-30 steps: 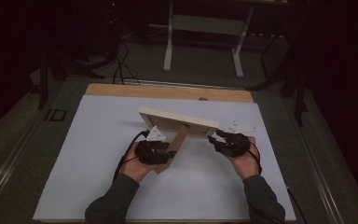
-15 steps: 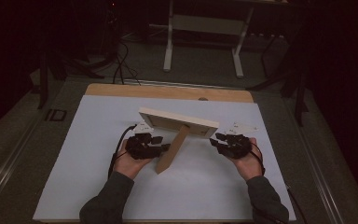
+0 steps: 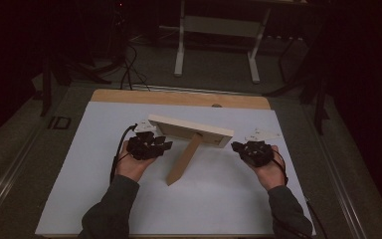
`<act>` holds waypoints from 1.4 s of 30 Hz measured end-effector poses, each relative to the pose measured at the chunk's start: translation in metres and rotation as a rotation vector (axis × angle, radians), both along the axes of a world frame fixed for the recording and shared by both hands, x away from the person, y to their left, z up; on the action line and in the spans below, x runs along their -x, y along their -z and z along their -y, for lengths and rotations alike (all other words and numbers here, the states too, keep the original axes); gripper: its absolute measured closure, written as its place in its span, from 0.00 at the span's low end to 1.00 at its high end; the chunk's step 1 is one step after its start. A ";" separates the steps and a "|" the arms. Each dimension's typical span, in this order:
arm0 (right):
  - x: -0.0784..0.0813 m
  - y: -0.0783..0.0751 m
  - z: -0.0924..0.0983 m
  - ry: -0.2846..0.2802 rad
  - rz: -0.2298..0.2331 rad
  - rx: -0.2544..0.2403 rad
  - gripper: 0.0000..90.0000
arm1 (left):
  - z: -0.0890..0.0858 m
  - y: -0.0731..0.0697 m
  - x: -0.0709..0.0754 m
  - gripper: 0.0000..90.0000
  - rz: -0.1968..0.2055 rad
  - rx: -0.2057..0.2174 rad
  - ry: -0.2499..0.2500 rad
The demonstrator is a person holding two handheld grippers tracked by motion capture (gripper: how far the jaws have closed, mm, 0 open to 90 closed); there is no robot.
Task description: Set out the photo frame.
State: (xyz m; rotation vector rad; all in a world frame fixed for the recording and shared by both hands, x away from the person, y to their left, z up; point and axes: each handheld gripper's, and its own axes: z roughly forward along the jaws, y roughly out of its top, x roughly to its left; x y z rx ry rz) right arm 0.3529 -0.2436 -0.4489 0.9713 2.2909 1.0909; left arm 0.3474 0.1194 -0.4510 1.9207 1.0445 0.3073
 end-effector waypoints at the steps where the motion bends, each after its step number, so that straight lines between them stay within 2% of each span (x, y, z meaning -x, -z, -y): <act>1: -0.002 -0.001 0.000 0.007 0.004 -0.003 0.98 | 0.000 -0.001 -0.001 0.74 0.000 -0.001 -0.012; 7: -0.010 -0.009 -0.002 0.039 0.018 -0.034 1.00 | 0.001 -0.004 -0.006 0.87 0.021 -0.040 -0.050; 12: -0.015 -0.016 -0.006 0.040 0.020 -0.071 1.00 | 0.004 -0.006 -0.009 1.00 0.026 -0.046 -0.065; 21: -0.023 -0.019 -0.009 0.042 0.004 -0.113 1.00 | 0.009 -0.008 -0.013 1.00 0.031 -0.044 -0.081; 32: -0.028 -0.020 -0.010 0.051 0.001 -0.126 1.00 | 0.010 -0.009 -0.019 1.00 0.031 -0.043 -0.105; 42: -0.029 -0.020 -0.009 0.047 -0.017 -0.146 1.00 | 0.015 -0.009 -0.022 1.00 0.038 -0.044 -0.103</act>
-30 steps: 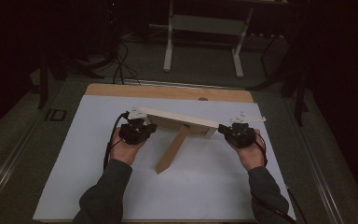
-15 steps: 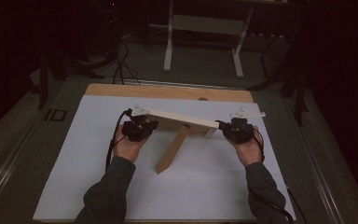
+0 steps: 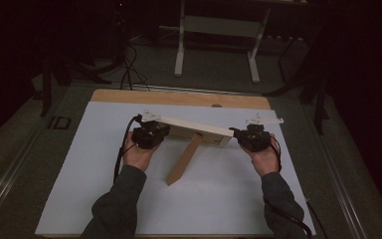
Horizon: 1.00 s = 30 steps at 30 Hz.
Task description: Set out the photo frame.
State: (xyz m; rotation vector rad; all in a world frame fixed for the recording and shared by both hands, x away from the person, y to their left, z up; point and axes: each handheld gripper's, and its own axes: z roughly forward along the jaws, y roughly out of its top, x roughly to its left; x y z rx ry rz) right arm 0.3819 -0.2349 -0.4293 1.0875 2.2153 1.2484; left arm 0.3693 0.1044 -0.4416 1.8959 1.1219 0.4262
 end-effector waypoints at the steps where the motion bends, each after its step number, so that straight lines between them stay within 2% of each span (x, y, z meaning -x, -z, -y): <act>1: 0.000 0.000 0.000 -0.001 0.000 0.001 1.00 | 0.001 0.000 0.000 1.00 0.000 -0.001 0.001; 10: 0.003 0.000 -0.002 -0.013 0.002 0.010 1.00 | 0.006 0.000 -0.002 1.00 -0.006 0.004 0.004; 20: 0.005 0.000 -0.003 -0.022 0.002 0.010 1.00 | 0.015 -0.003 0.000 1.00 0.007 0.001 0.030; 30: 0.006 0.000 -0.004 -0.027 0.004 0.017 1.00 | 0.031 -0.010 0.006 1.00 0.030 -0.012 0.079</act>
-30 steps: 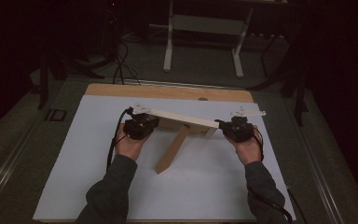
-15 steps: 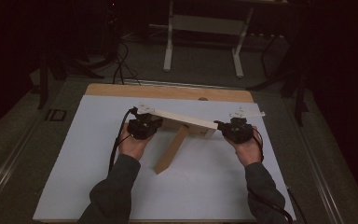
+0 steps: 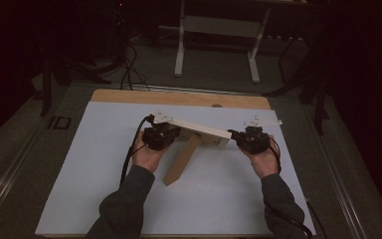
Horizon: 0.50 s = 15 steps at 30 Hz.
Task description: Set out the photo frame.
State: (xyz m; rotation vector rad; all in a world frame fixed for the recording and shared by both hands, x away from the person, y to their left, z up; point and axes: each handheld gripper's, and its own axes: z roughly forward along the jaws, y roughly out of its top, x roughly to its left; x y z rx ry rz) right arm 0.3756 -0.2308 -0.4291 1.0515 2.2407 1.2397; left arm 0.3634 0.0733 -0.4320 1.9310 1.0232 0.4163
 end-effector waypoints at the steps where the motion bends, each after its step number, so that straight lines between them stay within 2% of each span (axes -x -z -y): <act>1: 0.000 0.000 0.000 -0.002 0.001 0.001 1.00 | 0.002 -0.001 0.000 1.00 0.002 -0.003 0.006; 15: -0.003 -0.002 0.000 -0.004 -0.001 -0.004 1.00 | 0.024 -0.007 0.004 1.00 0.014 -0.009 0.053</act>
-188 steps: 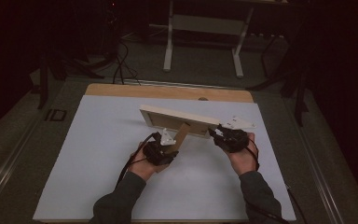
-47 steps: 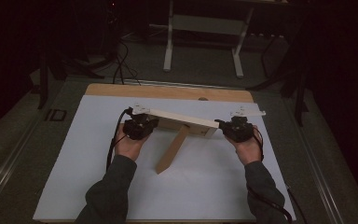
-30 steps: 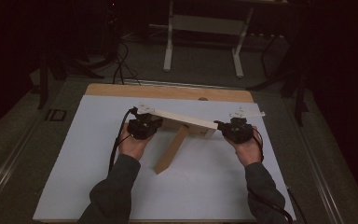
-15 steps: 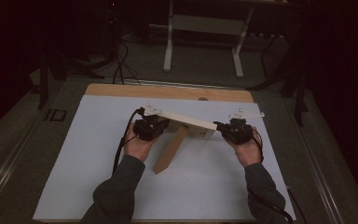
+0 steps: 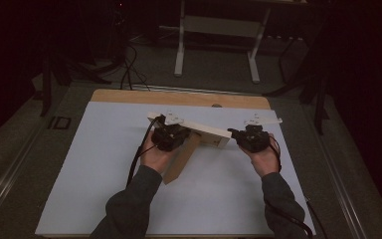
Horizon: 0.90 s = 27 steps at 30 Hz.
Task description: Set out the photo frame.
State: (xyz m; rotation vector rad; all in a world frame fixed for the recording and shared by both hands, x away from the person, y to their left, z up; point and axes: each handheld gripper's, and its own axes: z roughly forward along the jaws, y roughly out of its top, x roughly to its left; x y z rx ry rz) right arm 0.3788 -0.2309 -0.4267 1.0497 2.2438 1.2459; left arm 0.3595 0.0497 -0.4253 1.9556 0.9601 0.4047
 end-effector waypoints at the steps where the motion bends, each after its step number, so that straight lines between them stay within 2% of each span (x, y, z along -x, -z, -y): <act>1: 0.000 0.000 0.000 0.001 -0.001 0.000 1.00 | 0.001 0.000 0.000 1.00 0.000 0.001 0.003; 11: 0.004 0.001 -0.001 -0.014 -0.001 -0.001 1.00 | 0.009 0.000 0.001 1.00 -0.005 -0.008 0.024; 27: 0.008 0.003 -0.010 -0.071 0.000 0.006 1.00 | 0.004 0.000 -0.001 1.00 -0.017 -0.009 0.014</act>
